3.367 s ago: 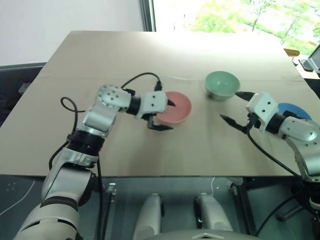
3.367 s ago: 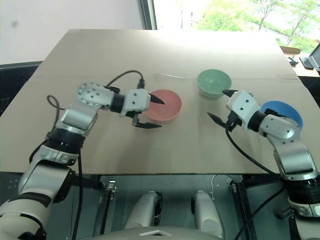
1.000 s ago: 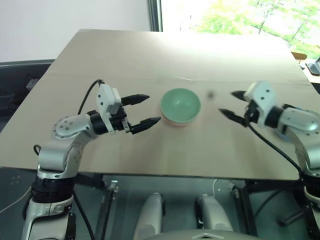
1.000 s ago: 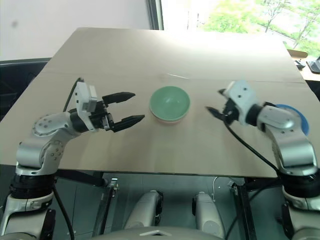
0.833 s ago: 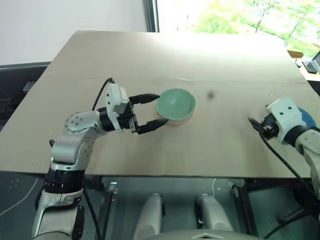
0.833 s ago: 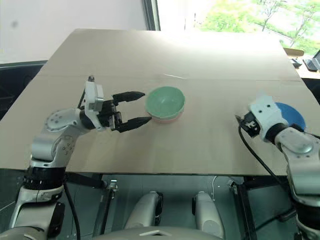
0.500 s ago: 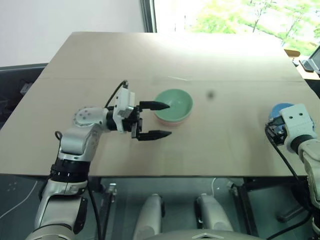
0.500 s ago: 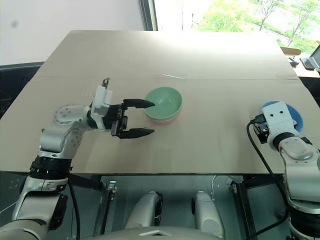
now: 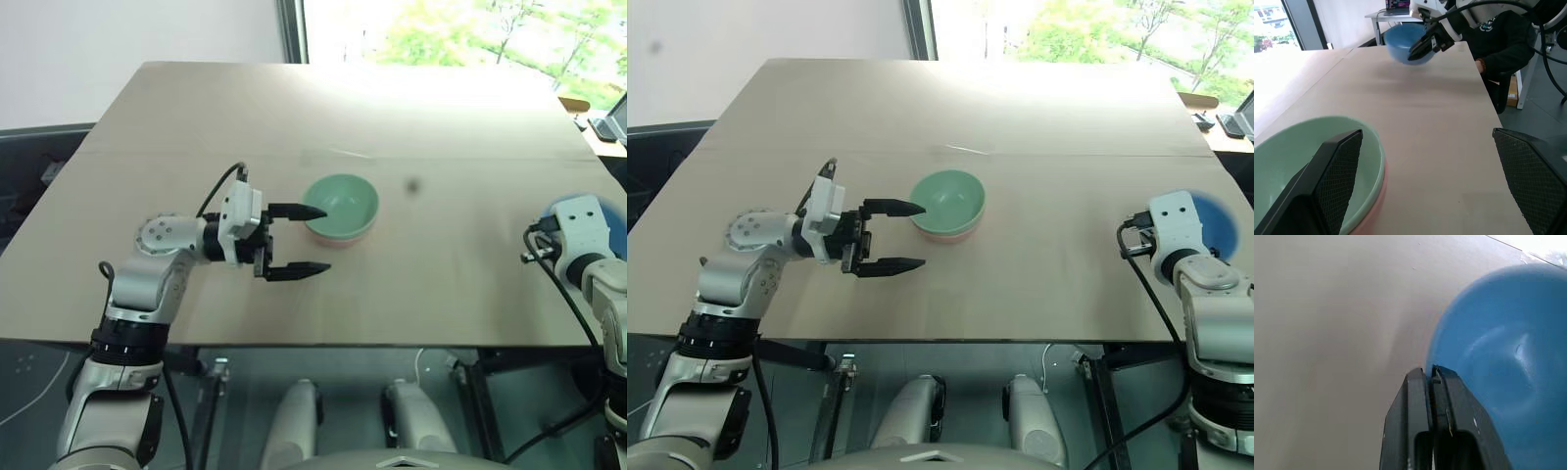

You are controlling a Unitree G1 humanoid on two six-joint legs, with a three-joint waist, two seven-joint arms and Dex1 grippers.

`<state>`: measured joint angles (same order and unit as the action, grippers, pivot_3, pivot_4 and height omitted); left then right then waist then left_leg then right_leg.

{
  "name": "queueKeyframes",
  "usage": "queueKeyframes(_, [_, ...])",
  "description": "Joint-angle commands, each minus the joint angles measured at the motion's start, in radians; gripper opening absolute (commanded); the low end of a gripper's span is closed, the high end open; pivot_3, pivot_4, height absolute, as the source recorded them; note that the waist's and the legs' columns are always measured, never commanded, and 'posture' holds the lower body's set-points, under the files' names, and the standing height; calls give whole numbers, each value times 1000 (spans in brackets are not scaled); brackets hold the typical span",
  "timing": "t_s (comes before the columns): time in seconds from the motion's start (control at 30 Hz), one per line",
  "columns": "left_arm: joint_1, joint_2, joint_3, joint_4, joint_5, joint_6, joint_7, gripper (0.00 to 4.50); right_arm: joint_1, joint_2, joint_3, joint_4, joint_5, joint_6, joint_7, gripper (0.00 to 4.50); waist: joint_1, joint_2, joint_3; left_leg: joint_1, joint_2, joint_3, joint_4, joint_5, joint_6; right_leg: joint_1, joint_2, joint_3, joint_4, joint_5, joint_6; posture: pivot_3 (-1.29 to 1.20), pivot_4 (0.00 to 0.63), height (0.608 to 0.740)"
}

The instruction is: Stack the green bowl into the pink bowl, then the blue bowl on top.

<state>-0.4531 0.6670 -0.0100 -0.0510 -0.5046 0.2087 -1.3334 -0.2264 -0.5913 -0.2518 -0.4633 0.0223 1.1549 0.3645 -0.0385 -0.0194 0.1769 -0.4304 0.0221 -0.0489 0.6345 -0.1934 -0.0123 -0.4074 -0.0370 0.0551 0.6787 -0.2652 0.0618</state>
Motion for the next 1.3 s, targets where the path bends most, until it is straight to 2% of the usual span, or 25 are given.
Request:
queueKeyframes(0.03, [14, 8, 19, -43, -2, -12, 15, 4500, -15, -32, -6, -12, 5, -65, 2, 10, 0, 0, 0, 0, 0, 0, 0, 0, 0, 0, 0, 0, 0, 0, 0, 0, 150, 740])
queueKeyframes(0.1, [25, 7, 21, -50, -1, -8, 29, 4500, -29, -28, 4, -21, 21, -138, 16, 10, 0, 0, 0, 0, 0, 0, 0, 0, 0, 0, 0, 0, 0, 0, 0, 0, 150, 740])
queueKeyframes(0.2, [45, 14, 24, -64, 4, -5, 46, 4500, -86, 19, 23, -76, 143, -310, 133, 10, -5, 0, 0, 1, 0, 0, 0, 0, 0, 0, 0, 0, 0, 0, 0, 0, 150, 740])
queueKeyframes(0.37, [98, 38, 43, -74, 19, -7, 77, 4500, -227, 65, 142, -130, 273, -365, 250, 10, -11, 1, 1, 1, 2, 0, -1, 0, 0, 0, 2, 0, 1, 0, 0, 0, 150, 740])
queueKeyframes(0.57, [190, 81, 82, -135, 5, 18, 112, 4500, -419, 157, 362, -18, 300, -476, 339, 10, -1, 1, 1, 0, 1, -1, 0, 0, 0, 0, 1, -1, 0, 0, 0, 0, 150, 740])
queueKeyframes(0.73, [247, 94, 125, -182, -10, 40, 157, 4500, -478, 176, 494, 93, 296, -530, 441, 10, 4, 0, 1, 0, 1, -1, 0, 0, 0, 0, 0, -2, 0, 0, 0, 0, 150, 740])
queueKeyframes(0.8, [275, 95, 140, -206, -13, 46, 176, 4500, -487, 184, 525, 167, 271, -566, 456, 674, 3, 0, 1, 0, 1, -1, 0, 0, 0, 0, 0, -2, 0, 0, 0, 0, 150, 740])
queueKeyframes(0.87, [299, 93, 154, -235, -19, 56, 199, 4500, -487, 177, 548, 217, 244, -610, 473, 1109, -1, 0, 1, 0, 1, -1, 0, 0, 0, 0, 0, -2, 0, 0, 0, 0, 150, 740])
queueKeyframes(0.93, [318, 91, 166, -258, -30, 77, 224, 4500, -485, 184, 538, 231, 238, -639, 467, 1905, -2, 1, 1, 0, 1, -1, 0, 0, 0, 0, 0, -2, 0, 0, 0, 0, 150, 740])
queueKeyframes(1.0, [329, 91, 174, -272, -45, 102, 245, 4500, -483, 193, 517, 229, 241, -652, 452, 2502, -1, 1, 1, 0, 1, -1, 0, 0, 0, -1, 0, -2, 0, 0, 0, 0, 150, 740])
queueKeyframes(1.13, [337, 75, 189, -295, -46, 148, 329, 4500, -446, 183, 379, 109, 347, -611, 427, 2502, 3, 1, 1, 0, 1, -2, -1, 0, 0, -1, 0, -2, 0, 0, 0, 0, 150, 740])
queueKeyframes(1.27, [329, 40, 201, -302, -48, 151, 396, 4500, -339, 106, 286, 17, 398, -532, 411, 2502, 8, 0, 0, 0, 1, -2, 0, 0, 0, 0, -1, -2, 0, 0, 0, 0, 150, 740])
queueKeyframes(1.3, [328, 37, 204, -298, -49, 151, 401, 4500, -306, 85, 267, 9, 398, -522, 404, 2761, 9, -1, 0, 0, 0, -2, 0, 0, 0, 0, -1, -2, 0, 0, 0, 0, 150, 740])
